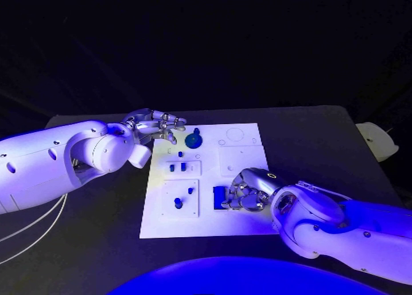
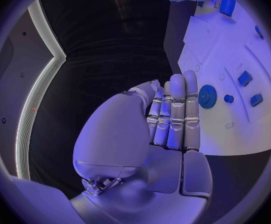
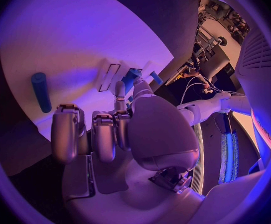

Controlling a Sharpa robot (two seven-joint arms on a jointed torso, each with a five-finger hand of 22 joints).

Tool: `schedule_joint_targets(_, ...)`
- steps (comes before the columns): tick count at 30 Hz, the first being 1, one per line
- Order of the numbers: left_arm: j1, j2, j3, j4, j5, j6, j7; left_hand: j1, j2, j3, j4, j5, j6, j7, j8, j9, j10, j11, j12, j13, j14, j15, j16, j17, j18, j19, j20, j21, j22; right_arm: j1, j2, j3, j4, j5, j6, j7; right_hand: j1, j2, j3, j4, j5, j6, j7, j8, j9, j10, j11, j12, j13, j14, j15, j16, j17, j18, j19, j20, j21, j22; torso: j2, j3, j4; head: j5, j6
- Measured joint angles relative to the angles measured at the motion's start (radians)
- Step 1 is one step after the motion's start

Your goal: Assemble the parts on the task board

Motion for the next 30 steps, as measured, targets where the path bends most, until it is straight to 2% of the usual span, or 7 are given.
schedule_joint_targets(7,0.000,0.000,0.000,0.000,0.000,0.000,-0.001,0.000,0.000,0.000,0.000,0.000,0.000,0.000,0.000,0.000,0.000,0.000,0.000,0.000,0.000,0.000,0.000,0.000,0.000,0.000,0.000,0.000,0.000,0.000,-0.006,0.000,0.001,-0.008,-0.005,-0.003,0.000,0.000,0.002,0.002,-0.002,0.000,0.000,0.000,0.001,-0.004,-0.004,0.000,0.000,0.000,0.000,0.000,0.000,0.000,0.000,0.000,0.000,0.000,0.000,0.0001,-0.0005,0.002,0.000)
schedule_joint_targets(14,0.000,-0.001,0.000,0.000,0.000,0.000,-0.001,0.000,0.000,0.003,-0.003,0.000,0.000,0.000,0.000,0.000,0.000,0.000,0.000,0.000,-0.003,0.003,0.000,-0.001,0.000,0.000,0.000,0.000,0.000,0.003,-0.059,0.003,0.048,-0.016,-0.020,-0.004,0.000,0.000,0.005,0.005,-0.002,0.000,0.000,0.000,0.002,-0.004,-0.004,-0.001,0.000,0.000,0.000,0.000,0.000,0.000,0.004,-0.004,0.000,0.000,-0.001,0.0010,-0.0012,0.002,0.001)
schedule_joint_targets(16,0.000,-0.002,0.000,-0.001,0.000,0.000,-0.001,0.000,0.000,0.003,-0.003,0.000,0.000,0.000,0.000,0.000,0.000,0.000,0.000,0.000,-0.003,0.003,0.000,-0.001,0.000,0.000,0.000,0.000,0.000,0.010,-0.083,0.004,0.061,-0.018,-0.025,-0.004,0.000,0.000,0.002,0.008,-0.002,0.000,0.000,0.000,0.002,-0.004,-0.004,-0.006,0.000,0.000,0.000,0.000,0.000,0.000,0.004,-0.004,-0.006,0.000,-0.001,0.0006,-0.0017,0.000,0.002)
schedule_joint_targets(18,0.000,-0.003,0.000,-0.001,0.000,0.000,-0.001,0.000,0.000,0.003,-0.003,0.000,0.000,0.000,0.000,0.000,0.000,0.000,0.000,0.000,-0.003,0.003,0.000,-0.001,0.000,0.000,0.000,0.000,0.000,0.025,-0.117,0.005,0.072,-0.018,-0.031,-0.003,0.000,0.000,0.005,0.011,-0.002,-0.007,0.007,-0.001,0.002,-0.004,-0.004,-0.016,0.000,0.000,0.000,0.000,0.000,0.000,0.004,-0.004,-0.018,0.000,-0.002,0.0004,-0.0023,-0.002,0.004)
schedule_joint_targets(23,0.000,-0.004,0.000,-0.001,0.000,0.000,-0.001,0.000,0.000,0.003,-0.003,0.000,0.000,0.000,0.000,0.000,0.000,0.000,0.000,0.000,-0.003,0.003,0.000,-0.001,0.000,0.000,0.000,0.000,0.000,0.058,-0.191,0.007,0.073,-0.029,-0.038,-0.001,-0.004,-0.004,0.008,0.017,-0.002,-0.025,0.018,-0.022,-0.006,-0.003,-0.003,-0.025,0.000,0.000,0.000,0.000,0.000,0.000,0.004,-0.004,-0.023,0.000,-0.004,-0.0015,-0.0042,-0.013,0.010)
schedule_joint_targets(30,0.000,-0.005,0.000,0.000,0.001,0.001,0.000,0.000,0.000,0.003,-0.003,0.000,0.000,0.000,0.000,0.000,0.000,0.000,0.000,0.000,-0.003,0.003,0.000,-0.001,0.000,0.000,0.000,0.000,0.000,0.069,-0.256,0.007,0.064,-0.068,-0.039,0.001,-0.009,-0.009,0.009,0.023,-0.002,-0.027,0.019,-0.027,-0.010,0.000,0.000,-0.027,0.000,0.000,0.000,0.000,0.000,0.000,0.004,-0.004,-0.023,0.001,-0.006,-0.0038,-0.0063,-0.027,0.015)
